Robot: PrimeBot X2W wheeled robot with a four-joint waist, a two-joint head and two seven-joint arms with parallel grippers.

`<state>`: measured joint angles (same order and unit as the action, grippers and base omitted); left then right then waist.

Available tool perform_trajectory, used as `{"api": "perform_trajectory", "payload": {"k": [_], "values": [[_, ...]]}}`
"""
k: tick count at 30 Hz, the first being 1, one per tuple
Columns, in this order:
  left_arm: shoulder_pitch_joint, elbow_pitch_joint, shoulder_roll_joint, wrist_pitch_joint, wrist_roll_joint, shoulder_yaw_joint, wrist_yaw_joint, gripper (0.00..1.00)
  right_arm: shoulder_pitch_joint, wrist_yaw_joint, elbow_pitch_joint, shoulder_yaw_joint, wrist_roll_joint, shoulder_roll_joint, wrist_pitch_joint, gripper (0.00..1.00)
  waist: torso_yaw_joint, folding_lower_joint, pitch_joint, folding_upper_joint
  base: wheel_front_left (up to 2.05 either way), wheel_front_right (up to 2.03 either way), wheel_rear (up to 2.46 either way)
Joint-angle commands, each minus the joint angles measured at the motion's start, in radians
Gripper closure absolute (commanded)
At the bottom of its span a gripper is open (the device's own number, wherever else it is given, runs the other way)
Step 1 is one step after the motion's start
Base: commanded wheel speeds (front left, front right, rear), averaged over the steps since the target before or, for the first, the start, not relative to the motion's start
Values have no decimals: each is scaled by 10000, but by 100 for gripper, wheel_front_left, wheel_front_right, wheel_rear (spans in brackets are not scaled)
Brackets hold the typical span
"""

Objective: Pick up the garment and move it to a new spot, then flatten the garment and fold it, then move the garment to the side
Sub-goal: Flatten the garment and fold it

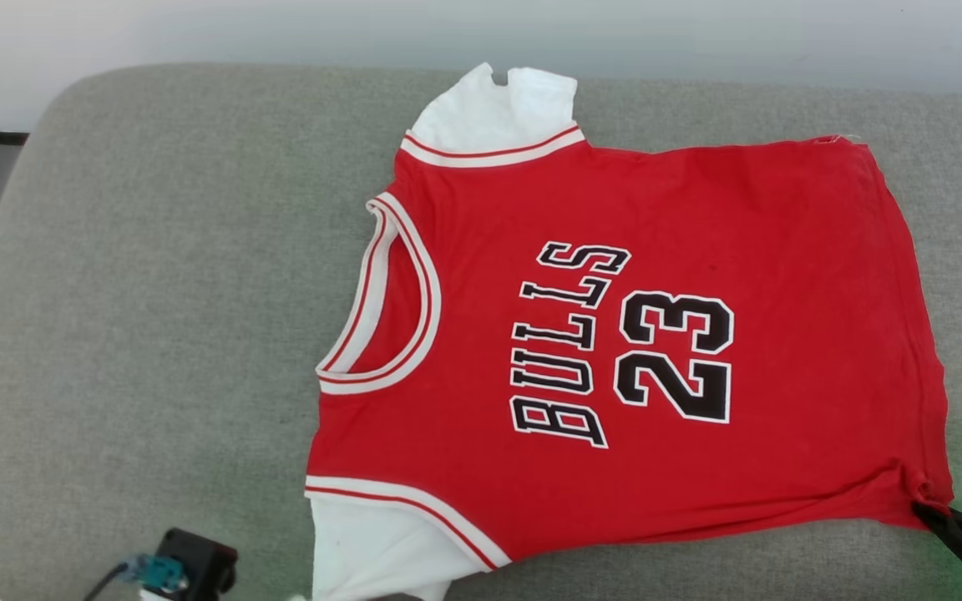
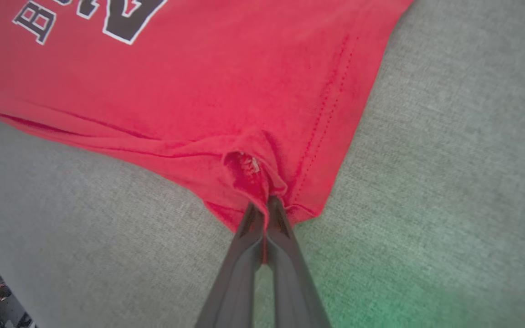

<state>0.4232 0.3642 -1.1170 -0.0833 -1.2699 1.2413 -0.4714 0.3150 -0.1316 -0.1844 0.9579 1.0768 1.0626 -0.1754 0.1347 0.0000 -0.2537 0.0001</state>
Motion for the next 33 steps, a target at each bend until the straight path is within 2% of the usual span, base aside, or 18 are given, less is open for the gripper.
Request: {"api": "perform_trajectory", "payload": {"k": [1, 8, 11, 14, 18, 25, 29, 33], "values": [[6, 83, -215, 50, 26, -86, -160, 100, -340, 19, 6, -186, -16, 79, 81, 100, -35, 0, -38, -1, 0, 0, 0], [1168, 757, -1198, -276, 899, -640, -408, 100, -545, 19, 748, -1487, -151, -111, 311, 100, -258, 0, -151, -1, 0, 0, 0], [2087, 955, -1509, -802, 1527, -933, -162, 100, -297, 19, 992, -2120, -352, -273, 650, 100, -389, 0, -235, -1, 0, 0, 0], [3024, 762, -1459, -1395, 2090, -1177, 356, 100, 16, 19, 1074, -2663, -675, -511, 1156, 100, -519, 0, -359, -1, 0, 0, 0], [4298, -162, -832, -2052, 2641, -1423, 1428, 100, 659, 17, 937, -3256, -1094, -986, 1921, 100, -620, 0, -569, -1, 0, 0, 0], [6006, -2969, 1017, -2559, 2855, -1525, 3291, 100, 1851, 17, 181, -3578, -1719, -1917, 3272, 100, -680, 0, -972, -1, 0, 0, 0], [6496, -4682, 1993, -2684, 2706, -1401, 4127, 100, 2512, 17, -458, -3439, -1902, -2317, 3787, 100, -684, 0, -1232, -1, 0, 0, 0], [6700, -6171, 2793, -2922, 2418, -1243, 4744, 100, 2951, 17, -958, -3203, -1800, -2639, 4207, 100, -672, 0, -1409, -1, 0, 0, 0]]}}
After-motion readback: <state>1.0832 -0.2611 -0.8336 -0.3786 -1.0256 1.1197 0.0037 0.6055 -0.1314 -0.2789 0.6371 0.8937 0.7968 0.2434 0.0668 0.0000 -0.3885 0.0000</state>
